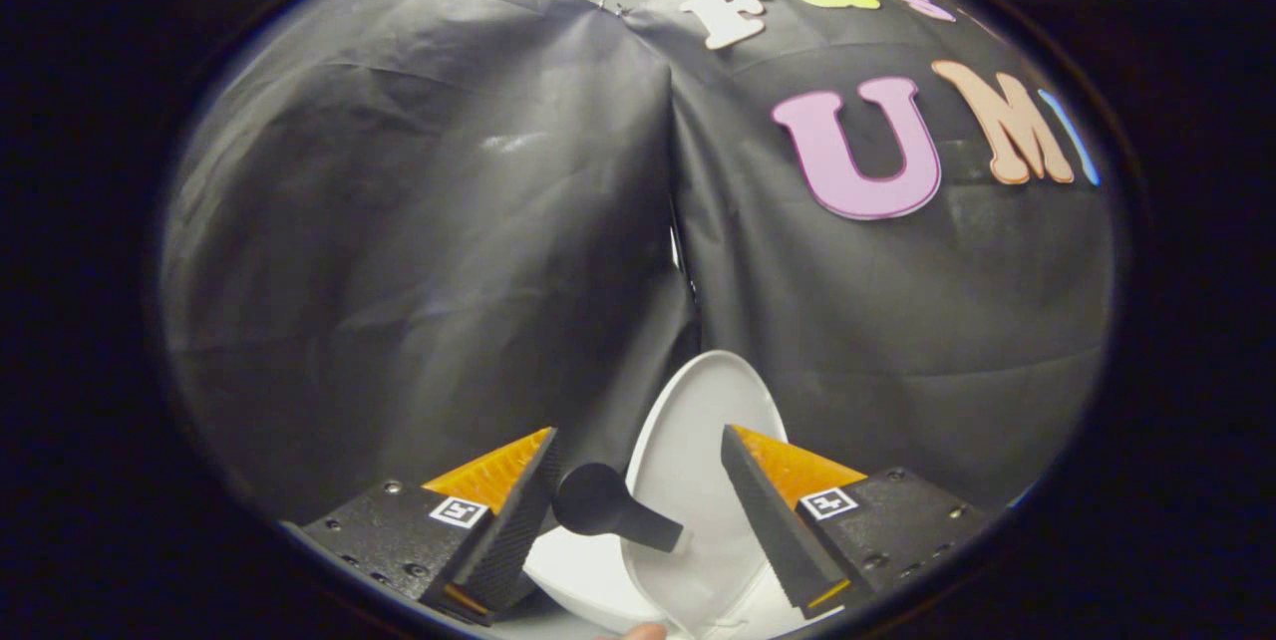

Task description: Open the toilet lid.

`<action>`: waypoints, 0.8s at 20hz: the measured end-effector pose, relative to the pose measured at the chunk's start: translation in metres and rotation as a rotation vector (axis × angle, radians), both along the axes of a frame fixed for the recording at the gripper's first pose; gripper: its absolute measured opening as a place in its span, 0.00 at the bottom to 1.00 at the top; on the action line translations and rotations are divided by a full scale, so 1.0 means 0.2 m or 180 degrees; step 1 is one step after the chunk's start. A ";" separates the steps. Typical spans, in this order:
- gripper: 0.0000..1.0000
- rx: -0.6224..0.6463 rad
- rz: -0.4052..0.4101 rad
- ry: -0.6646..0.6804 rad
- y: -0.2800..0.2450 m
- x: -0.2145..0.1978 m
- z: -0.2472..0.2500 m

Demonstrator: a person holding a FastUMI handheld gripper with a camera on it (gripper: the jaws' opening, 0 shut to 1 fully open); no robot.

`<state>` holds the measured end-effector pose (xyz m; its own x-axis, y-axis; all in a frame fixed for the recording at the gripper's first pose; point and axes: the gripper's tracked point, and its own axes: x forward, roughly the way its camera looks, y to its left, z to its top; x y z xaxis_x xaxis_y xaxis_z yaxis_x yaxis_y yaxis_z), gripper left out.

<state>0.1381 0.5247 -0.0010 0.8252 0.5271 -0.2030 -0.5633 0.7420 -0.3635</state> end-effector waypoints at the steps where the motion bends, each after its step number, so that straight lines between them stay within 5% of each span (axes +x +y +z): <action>1: 0.98 0.0025 0.0025 -0.0051 -0.01 -0.01 0.03; 8: 0.98 0.0229 -0.0071 -0.0512 -0.20 -0.11 0.41; 16: 0.97 0.0311 -0.0528 -0.1117 -0.66 -0.17 0.85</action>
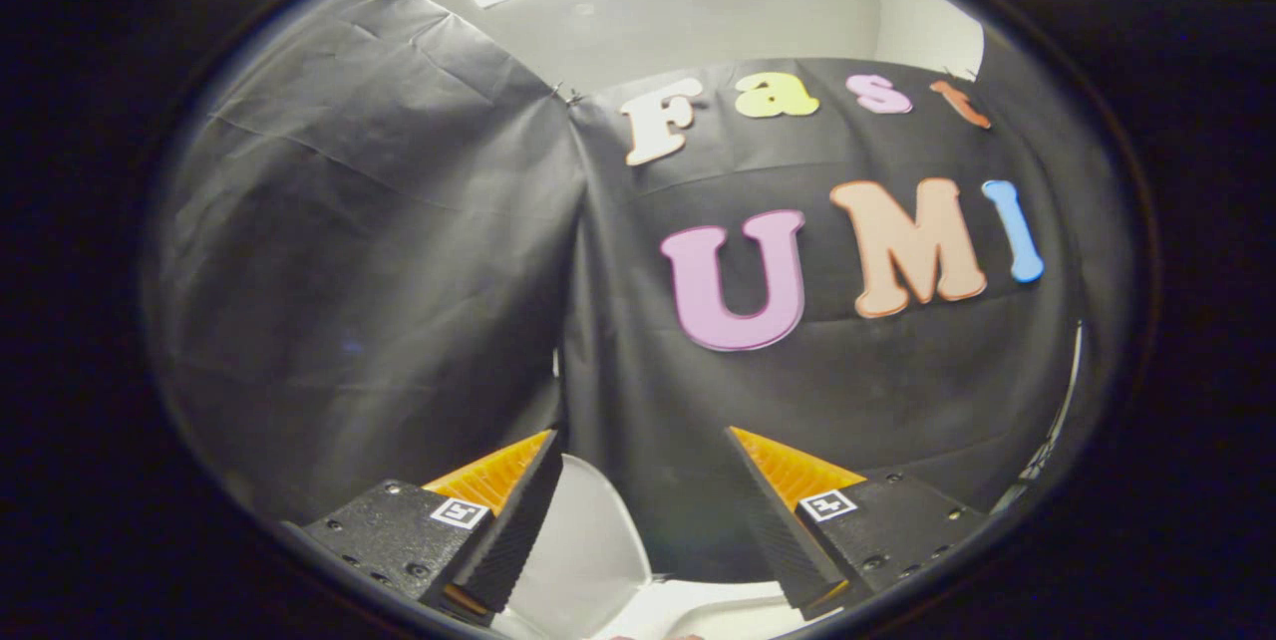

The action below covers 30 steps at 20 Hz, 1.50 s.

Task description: Open the toilet lid.

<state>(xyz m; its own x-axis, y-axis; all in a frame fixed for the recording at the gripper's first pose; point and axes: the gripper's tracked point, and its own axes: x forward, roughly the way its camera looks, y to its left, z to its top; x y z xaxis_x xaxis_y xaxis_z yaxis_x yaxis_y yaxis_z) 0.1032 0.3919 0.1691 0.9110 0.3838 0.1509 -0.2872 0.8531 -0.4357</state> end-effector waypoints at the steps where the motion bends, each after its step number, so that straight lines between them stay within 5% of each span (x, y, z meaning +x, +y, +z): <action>1: 0.97 0.0012 -0.0062 -0.0066 -0.07 -0.01 0.05; 16: 0.96 0.0298 -0.0879 -0.0538 -0.99 -0.25 0.35; 30: 0.95 0.0243 -0.0894 -0.0391 -1.41 -0.46 0.27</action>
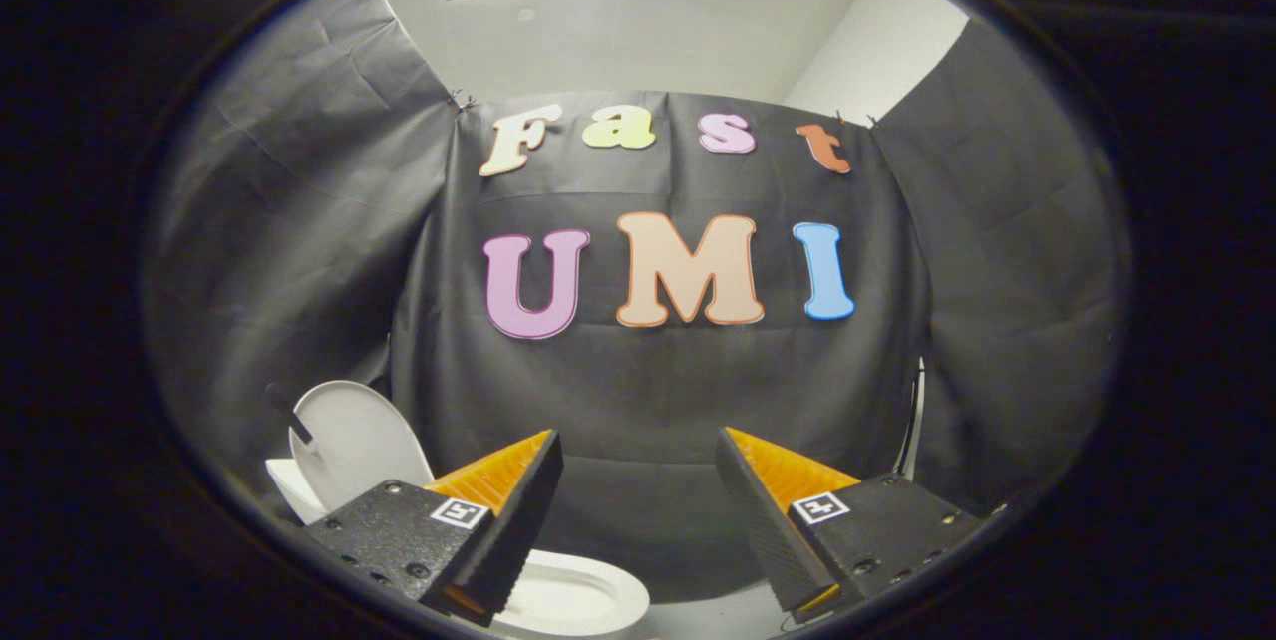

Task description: Open the toilet lid.

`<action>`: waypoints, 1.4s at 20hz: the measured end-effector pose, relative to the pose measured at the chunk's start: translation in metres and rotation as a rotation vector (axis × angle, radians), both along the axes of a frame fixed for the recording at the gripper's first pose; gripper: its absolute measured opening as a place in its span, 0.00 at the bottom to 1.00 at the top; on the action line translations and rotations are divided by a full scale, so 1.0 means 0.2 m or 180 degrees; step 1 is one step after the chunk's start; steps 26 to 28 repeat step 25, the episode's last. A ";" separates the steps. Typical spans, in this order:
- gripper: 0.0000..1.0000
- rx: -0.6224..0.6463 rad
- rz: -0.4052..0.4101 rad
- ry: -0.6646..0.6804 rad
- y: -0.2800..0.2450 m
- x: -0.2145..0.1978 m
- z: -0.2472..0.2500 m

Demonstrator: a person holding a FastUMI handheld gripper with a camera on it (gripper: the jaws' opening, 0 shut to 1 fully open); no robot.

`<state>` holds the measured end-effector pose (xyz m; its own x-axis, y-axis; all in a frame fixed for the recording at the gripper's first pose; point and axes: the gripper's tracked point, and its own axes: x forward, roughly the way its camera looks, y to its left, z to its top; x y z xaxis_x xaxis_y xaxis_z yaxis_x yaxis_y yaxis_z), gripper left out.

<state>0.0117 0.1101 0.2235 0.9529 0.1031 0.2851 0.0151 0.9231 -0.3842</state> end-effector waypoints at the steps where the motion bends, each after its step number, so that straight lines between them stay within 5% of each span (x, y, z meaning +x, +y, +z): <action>1: 0.94 0.0045 0.0011 0.0049 -0.03 0.00 -0.02; 28: 0.91 0.0481 0.0028 0.0783 -0.47 0.16 -0.38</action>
